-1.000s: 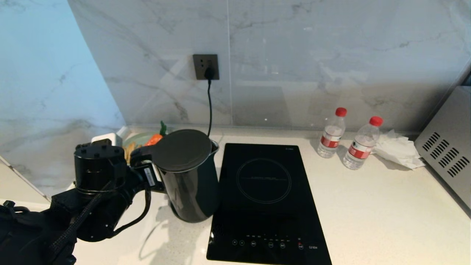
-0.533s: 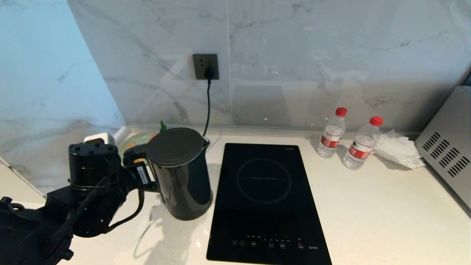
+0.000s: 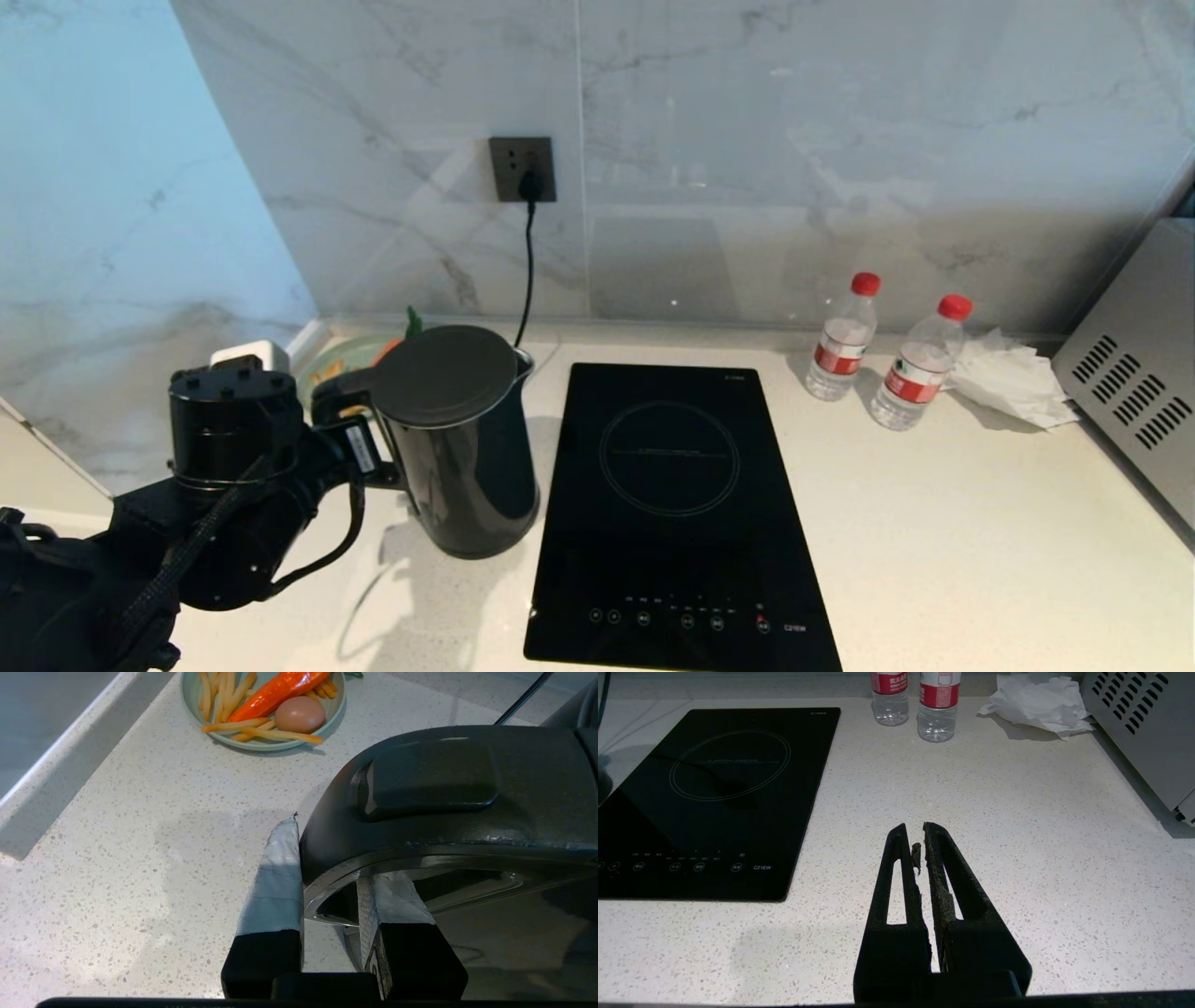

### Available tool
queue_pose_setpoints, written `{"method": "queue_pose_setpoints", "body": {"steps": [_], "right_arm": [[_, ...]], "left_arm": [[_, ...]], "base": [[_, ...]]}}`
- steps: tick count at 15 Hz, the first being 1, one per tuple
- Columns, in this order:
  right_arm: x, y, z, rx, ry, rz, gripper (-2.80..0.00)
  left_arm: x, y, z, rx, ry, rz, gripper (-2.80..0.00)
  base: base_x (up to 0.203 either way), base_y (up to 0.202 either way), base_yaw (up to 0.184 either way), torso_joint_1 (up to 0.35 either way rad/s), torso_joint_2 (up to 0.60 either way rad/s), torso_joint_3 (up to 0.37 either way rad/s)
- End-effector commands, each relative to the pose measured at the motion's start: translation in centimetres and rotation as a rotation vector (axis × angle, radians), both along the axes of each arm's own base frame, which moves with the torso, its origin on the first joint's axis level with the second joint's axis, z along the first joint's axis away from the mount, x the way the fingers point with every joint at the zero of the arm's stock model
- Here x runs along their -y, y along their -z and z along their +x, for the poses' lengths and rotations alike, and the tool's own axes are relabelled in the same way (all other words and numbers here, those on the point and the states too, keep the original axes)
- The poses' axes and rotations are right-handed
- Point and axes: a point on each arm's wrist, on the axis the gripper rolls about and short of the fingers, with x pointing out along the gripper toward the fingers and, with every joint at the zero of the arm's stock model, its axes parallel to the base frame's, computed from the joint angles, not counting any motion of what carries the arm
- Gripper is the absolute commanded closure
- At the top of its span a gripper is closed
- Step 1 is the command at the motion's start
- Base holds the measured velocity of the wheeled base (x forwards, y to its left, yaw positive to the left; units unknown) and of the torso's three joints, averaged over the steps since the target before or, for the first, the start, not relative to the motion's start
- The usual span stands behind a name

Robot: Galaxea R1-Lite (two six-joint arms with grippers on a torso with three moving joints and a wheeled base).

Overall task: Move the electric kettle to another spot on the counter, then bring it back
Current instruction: Place it on the power base

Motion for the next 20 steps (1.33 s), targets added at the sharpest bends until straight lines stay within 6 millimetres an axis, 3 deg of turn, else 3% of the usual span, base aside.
{"method": "queue_pose_setpoints", "body": {"steps": [1,9,16,20], "right_arm": [[0.0,0.0,0.0,0.0,0.0,-0.001,0.0],[0.0,0.0,0.0,0.001,0.0,-0.001,0.0],[0.0,0.0,0.0,-0.001,0.0,-0.001,0.0],[0.0,0.0,0.0,0.0,0.0,-0.001,0.0]], "left_arm": [[0.1,0.1,-0.2,-0.003,0.002,0.0,-2.8],[0.1,0.7,-1.5,-0.028,0.023,0.008,-2.8],[-1.1,3.2,-4.1,-0.095,0.024,0.012,-2.8],[-1.1,3.1,-3.8,-0.077,0.026,0.003,-2.8]], "base": [[0.0,0.0,0.0,0.0,0.0,0.0],[0.0,0.0,0.0,0.0,0.0,0.0],[0.0,0.0,0.0,0.0,0.0,0.0],[0.0,0.0,0.0,0.0,0.0,0.0]]}}
